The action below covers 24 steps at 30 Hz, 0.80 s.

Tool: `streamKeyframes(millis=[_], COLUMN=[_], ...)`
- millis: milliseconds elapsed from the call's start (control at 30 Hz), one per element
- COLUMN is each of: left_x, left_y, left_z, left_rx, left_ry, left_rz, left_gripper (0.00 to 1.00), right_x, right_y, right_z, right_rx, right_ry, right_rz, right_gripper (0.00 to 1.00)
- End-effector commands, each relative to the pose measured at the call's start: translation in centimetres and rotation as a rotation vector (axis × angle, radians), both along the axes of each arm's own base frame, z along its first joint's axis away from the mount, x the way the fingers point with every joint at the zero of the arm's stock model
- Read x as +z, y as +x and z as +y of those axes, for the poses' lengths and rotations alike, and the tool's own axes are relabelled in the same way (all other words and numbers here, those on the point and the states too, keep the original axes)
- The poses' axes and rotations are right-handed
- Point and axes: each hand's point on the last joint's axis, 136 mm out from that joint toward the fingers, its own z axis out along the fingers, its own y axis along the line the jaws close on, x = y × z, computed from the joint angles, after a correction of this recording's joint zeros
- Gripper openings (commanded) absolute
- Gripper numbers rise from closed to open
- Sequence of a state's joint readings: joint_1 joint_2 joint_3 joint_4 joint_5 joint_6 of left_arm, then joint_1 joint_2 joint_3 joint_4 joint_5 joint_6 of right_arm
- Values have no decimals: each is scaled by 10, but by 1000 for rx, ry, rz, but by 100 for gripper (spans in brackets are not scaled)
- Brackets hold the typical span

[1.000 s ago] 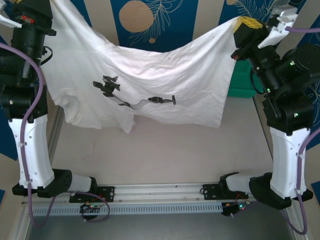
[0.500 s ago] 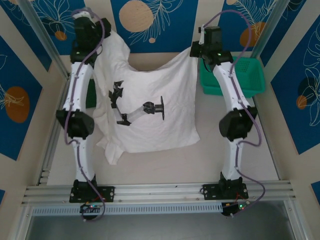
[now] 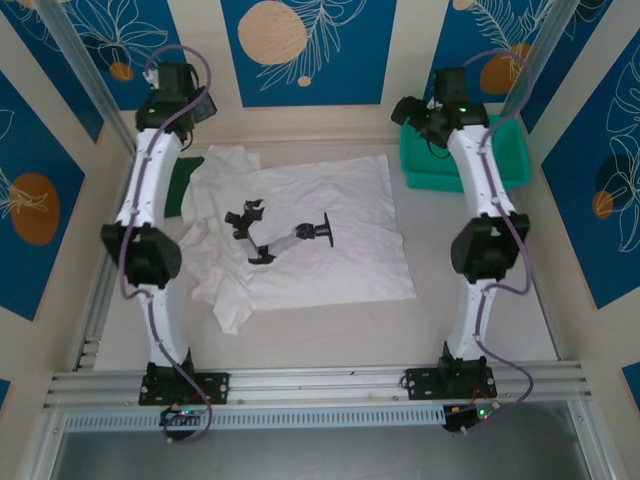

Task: Fold and stack the t-shirts

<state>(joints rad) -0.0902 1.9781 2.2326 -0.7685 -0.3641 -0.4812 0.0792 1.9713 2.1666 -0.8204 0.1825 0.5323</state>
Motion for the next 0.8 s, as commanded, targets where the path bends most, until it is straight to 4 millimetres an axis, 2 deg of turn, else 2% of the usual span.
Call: streamKeyframes(millis=[0, 167, 267, 367, 433, 500, 600, 700, 767], left_x=[-23, -131, -187, -218, -238, -253, -264, -278, -286], left_y=[-60, -145, -174, -188, -192, -188, -177, -174, -181], left_z=[8, 32, 25, 20, 20, 17, 16, 18, 26], left_rx=[51, 85, 5, -75, -91, -132, -165, -175, -143], left_ry=[-34, -126, -291, -288, -318, -362, -362, -376, -347], left_rz=[75, 302, 378, 441, 491, 501, 503, 555, 592], left_gripper=[94, 88, 84, 83, 80, 72, 71, 54, 54], right_x=[21, -83, -140, -183, -203, -217, -230, -242, -251], right_y=[-62, -155, -204, -242, -256, -262, -263, -262, -264], right_z=[11, 35, 54, 71, 77, 75, 81, 84, 85], right_rx=[20, 92, 148, 192, 204, 182, 186, 181, 171], right_ry=[72, 191, 193, 178, 192, 184, 196, 194, 205], right_rz=[-14, 206, 380, 525, 591, 641, 672, 715, 747], right_gripper=[94, 82, 79, 77, 74, 72, 69, 68, 67])
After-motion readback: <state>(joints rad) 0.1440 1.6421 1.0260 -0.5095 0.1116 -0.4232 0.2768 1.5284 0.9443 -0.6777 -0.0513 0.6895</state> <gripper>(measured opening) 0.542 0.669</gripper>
